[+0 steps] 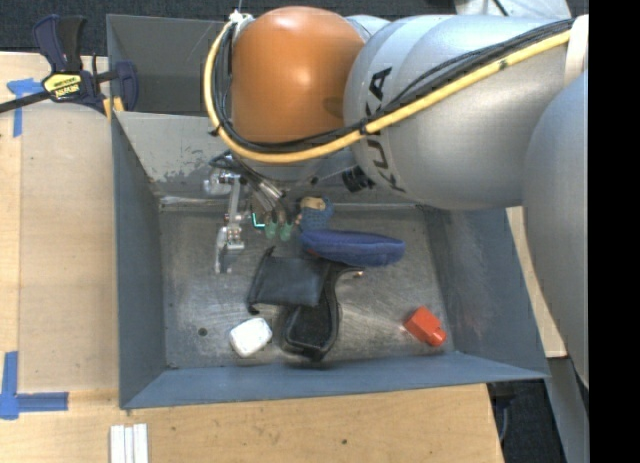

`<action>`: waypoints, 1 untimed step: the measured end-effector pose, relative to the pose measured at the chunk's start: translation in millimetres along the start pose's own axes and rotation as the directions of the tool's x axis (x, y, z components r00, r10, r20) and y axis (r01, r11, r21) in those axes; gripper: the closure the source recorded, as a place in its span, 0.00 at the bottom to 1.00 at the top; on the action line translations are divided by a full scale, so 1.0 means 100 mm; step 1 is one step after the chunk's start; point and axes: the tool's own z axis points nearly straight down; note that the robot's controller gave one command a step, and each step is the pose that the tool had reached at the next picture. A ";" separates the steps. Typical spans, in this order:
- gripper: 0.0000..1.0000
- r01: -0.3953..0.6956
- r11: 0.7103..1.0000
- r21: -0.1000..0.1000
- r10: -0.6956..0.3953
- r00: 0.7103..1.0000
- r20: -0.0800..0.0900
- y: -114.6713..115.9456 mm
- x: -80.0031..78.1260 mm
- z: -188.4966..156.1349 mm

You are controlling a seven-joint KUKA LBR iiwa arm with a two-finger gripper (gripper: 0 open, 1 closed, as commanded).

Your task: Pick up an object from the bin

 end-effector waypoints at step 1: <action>0.00 0.129 0.992 0.002 -0.129 0.992 -0.001 -0.26 0.14 1.39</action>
Offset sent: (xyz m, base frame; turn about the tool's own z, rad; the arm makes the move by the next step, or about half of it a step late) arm -0.0135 -0.0247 -0.1340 -0.1289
